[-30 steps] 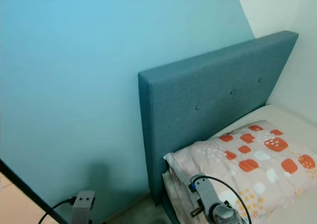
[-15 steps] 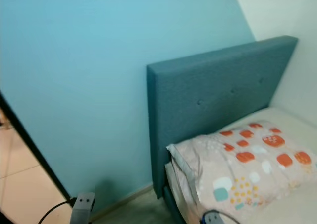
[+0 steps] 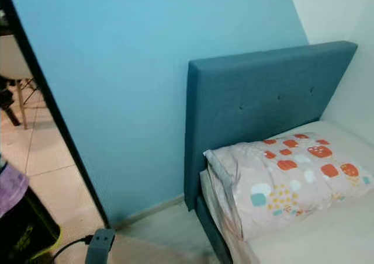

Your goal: Clean up the room

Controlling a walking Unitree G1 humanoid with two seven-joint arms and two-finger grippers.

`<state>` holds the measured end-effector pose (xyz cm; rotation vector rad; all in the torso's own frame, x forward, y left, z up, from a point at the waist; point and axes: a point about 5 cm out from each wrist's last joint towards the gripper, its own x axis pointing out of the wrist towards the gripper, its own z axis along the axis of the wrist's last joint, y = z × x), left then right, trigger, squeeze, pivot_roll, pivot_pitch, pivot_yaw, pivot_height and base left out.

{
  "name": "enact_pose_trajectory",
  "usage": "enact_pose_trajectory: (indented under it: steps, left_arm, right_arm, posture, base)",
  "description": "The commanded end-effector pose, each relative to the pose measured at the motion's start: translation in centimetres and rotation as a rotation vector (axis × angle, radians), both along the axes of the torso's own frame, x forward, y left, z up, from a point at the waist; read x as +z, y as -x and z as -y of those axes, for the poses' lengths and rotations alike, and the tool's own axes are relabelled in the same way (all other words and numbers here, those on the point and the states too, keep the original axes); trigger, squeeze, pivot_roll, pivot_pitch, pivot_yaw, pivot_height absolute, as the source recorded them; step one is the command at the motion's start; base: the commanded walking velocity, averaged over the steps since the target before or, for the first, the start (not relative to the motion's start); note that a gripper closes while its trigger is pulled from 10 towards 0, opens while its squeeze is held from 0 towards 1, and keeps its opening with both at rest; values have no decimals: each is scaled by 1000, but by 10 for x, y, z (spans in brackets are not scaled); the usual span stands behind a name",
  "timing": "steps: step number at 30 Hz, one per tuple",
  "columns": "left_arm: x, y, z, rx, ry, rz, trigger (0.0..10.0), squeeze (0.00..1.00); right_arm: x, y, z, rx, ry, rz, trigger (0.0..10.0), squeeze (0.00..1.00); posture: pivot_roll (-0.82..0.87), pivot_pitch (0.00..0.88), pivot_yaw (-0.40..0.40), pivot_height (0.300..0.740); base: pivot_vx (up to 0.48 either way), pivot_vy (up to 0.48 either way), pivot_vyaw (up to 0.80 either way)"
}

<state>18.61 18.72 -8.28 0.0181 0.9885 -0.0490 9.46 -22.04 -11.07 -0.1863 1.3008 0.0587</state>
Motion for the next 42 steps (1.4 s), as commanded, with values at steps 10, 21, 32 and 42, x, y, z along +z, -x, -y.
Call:
enact_pose_trajectory:
  steps: [10,21,32,42]
  left_arm:
    - [-2,5,0,-18,0,-17,10000,0]
    - [-4,7,1,-23,3,-22,10000,0]
    - [-4,8,1,-24,2,-26,10000,0]
    - [-5,9,1,-24,2,-28,10000,0]
  right_arm:
    - [-1,-7,-11,-9,-3,13,10000,0]
    - [-1,-8,-15,-7,-3,10,10000,0]
    - [-2,-8,-22,5,-5,4,10000,0]
    - [-2,-8,-18,3,21,6,10000,0]
  posture:
    - [-25,0,-33,740]
    - [-27,0,-28,740]
    - [-29,0,-26,740]
    - [-28,0,-30,740]
  base:
    - [-353,0,794]
    - [-332,0,794]
    - [-327,0,794]
    - [-329,0,714]
